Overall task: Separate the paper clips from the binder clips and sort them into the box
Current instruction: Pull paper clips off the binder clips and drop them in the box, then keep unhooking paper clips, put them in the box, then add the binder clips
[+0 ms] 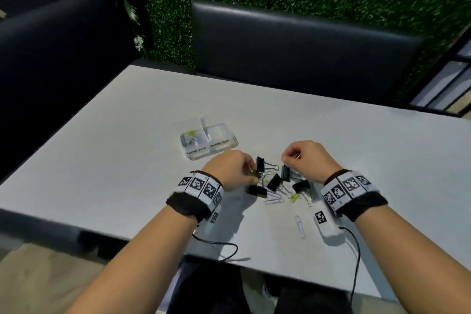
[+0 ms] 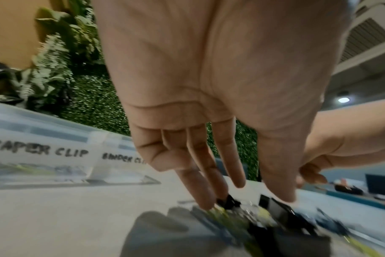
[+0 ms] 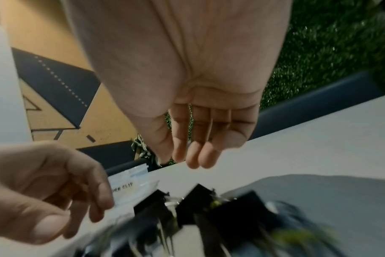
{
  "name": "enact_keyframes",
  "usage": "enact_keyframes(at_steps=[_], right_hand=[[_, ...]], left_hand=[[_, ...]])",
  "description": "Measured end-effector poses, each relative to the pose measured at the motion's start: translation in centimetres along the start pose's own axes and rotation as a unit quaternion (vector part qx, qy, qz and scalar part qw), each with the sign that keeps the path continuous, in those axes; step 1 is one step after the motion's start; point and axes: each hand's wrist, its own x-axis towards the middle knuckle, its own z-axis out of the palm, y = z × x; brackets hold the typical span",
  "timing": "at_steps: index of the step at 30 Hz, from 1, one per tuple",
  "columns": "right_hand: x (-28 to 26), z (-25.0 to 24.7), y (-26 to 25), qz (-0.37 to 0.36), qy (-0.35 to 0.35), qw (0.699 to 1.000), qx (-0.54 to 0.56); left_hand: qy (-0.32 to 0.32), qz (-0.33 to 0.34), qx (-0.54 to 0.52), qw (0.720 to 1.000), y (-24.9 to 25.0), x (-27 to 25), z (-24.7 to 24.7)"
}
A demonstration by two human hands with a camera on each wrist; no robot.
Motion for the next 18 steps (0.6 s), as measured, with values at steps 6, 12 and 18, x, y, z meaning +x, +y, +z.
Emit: enact_keyframes(at_steps=[6,12,18], right_hand=[[-2.7,2.1,2.2,-0.029,-0.051,0.994,-0.094],[-2.5,4.7,0.8,-0.055,-0.034,0.984,-0.165],[-2.3,4.6,0.2,-0.020,-0.031,0.992,-0.119]], left_hand=[[-0.001,0.008,0.105,0.994,1.1,-0.1,2.7],[0.020,0.006,0.107,0.994,1.2,0.0,2.9],[0.022,-0.004,0.077,0.997,0.7,-0.4,3.1]])
